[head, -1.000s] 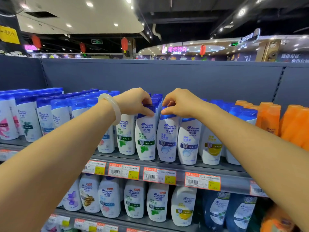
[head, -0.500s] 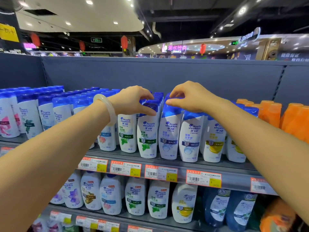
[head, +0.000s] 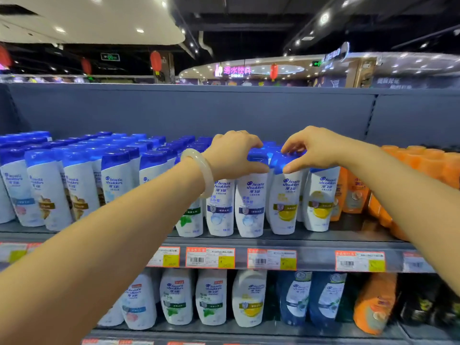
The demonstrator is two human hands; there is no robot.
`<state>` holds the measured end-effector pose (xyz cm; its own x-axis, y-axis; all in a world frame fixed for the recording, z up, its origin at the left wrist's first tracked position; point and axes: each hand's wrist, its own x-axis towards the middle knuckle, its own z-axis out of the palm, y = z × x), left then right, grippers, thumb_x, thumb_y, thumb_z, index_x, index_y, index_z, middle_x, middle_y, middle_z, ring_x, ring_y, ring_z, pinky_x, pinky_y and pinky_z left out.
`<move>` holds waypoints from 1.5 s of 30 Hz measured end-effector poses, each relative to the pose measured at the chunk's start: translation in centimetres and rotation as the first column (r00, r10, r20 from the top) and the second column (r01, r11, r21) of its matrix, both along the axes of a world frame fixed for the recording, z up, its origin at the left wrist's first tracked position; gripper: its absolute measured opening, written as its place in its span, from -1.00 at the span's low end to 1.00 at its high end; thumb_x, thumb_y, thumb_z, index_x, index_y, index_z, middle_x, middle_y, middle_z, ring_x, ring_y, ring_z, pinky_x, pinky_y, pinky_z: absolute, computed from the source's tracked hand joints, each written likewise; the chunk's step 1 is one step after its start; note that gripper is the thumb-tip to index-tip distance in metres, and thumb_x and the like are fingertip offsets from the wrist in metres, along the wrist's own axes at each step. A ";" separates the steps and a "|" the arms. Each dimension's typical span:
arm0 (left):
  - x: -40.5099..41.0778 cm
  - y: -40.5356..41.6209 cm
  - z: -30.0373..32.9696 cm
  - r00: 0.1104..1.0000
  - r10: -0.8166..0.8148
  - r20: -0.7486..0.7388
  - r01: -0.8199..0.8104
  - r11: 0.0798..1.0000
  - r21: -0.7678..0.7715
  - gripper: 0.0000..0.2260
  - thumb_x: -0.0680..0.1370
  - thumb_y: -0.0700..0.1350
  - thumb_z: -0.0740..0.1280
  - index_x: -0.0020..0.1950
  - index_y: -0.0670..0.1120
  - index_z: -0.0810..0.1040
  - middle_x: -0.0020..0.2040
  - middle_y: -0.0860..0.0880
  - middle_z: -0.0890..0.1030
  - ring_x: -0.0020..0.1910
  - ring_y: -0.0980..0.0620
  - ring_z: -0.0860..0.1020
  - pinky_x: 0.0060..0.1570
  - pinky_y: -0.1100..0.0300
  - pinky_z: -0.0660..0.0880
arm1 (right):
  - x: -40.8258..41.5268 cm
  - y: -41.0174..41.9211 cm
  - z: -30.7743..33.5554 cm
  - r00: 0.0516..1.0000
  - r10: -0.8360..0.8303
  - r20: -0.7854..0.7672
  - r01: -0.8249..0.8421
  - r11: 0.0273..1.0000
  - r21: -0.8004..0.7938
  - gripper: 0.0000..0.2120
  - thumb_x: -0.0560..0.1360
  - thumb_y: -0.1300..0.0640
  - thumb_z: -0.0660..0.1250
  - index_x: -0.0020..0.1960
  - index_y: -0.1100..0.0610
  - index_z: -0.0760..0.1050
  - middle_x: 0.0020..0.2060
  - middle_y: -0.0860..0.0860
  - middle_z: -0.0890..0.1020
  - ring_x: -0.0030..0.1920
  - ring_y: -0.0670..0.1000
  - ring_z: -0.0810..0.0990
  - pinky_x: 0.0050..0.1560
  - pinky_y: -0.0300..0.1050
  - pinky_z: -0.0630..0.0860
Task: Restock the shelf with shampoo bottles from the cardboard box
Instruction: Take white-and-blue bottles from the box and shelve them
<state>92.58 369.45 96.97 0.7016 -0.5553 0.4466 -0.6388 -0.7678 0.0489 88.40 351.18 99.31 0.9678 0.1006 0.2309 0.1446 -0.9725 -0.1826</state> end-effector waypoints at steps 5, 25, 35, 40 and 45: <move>0.1 -2.1 -0.4 0.997 0.017 -0.076 -0.019 0.999 -0.030 -0.56 0.44 0.13 0.38 0.23 -0.05 0.49 0.17 0.01 0.55 0.14 -0.04 0.49 0.19 -0.01 0.41 | 1.1 -0.2 -0.5 0.999 0.020 0.035 -0.018 0.999 -0.041 -0.59 0.39 0.07 0.46 0.20 0.12 0.52 0.14 0.06 0.58 -0.02 -0.02 0.49 0.01 -0.17 0.40; -0.1 -4.4 -0.8 0.999 0.031 -0.012 -0.031 0.999 -0.023 -0.57 0.44 0.21 0.33 0.22 0.01 0.50 0.10 -0.01 0.59 0.09 -0.06 0.51 0.07 0.04 0.30 | 1.3 -0.9 -0.2 0.994 0.108 -0.010 -0.106 0.989 0.099 -0.72 0.40 0.12 0.44 0.10 0.14 0.56 0.02 0.05 0.62 -0.01 0.02 0.57 0.13 -0.04 0.52; -0.5 -5.6 -0.3 0.999 0.013 -0.035 -0.014 1.000 -0.028 -0.50 0.47 0.18 0.31 0.36 0.03 0.38 0.24 0.03 0.53 0.23 -0.06 0.46 0.21 0.04 0.26 | -0.5 -6.0 1.1 0.993 -0.059 0.105 0.056 0.998 0.028 -0.61 0.40 -0.07 0.41 0.13 0.13 0.56 0.08 0.06 0.62 0.06 0.03 0.57 0.04 -0.13 0.47; -0.6 -6.4 -0.2 0.999 0.009 -0.032 -0.008 1.000 0.019 -0.62 0.51 0.15 0.28 0.28 0.04 0.47 0.19 0.01 0.57 0.20 -0.07 0.46 0.18 0.04 0.27 | -0.1 -8.4 -0.6 0.997 -0.074 0.000 0.074 0.994 0.075 -0.59 0.35 0.02 0.48 0.15 0.09 0.51 0.18 0.08 0.56 0.09 0.04 0.53 0.01 -0.11 0.47; -0.6 -6.5 0.4 0.996 0.057 -0.062 -0.056 0.998 0.020 -0.63 0.49 0.17 0.29 0.21 0.01 0.49 0.13 -0.01 0.58 0.14 -0.05 0.49 0.13 0.06 0.27 | 0.4 -9.0 -1.3 0.998 -0.057 0.014 0.054 0.987 0.151 -0.61 0.38 0.00 0.45 0.15 0.04 0.44 0.15 0.05 0.51 0.03 0.00 0.48 0.10 0.01 0.50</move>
<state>91.95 362.98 97.33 0.7582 -0.5219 0.3907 -0.5907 -0.8036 0.0729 88.76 342.14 98.01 0.9665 0.0092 0.2567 0.0954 -0.9407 -0.3255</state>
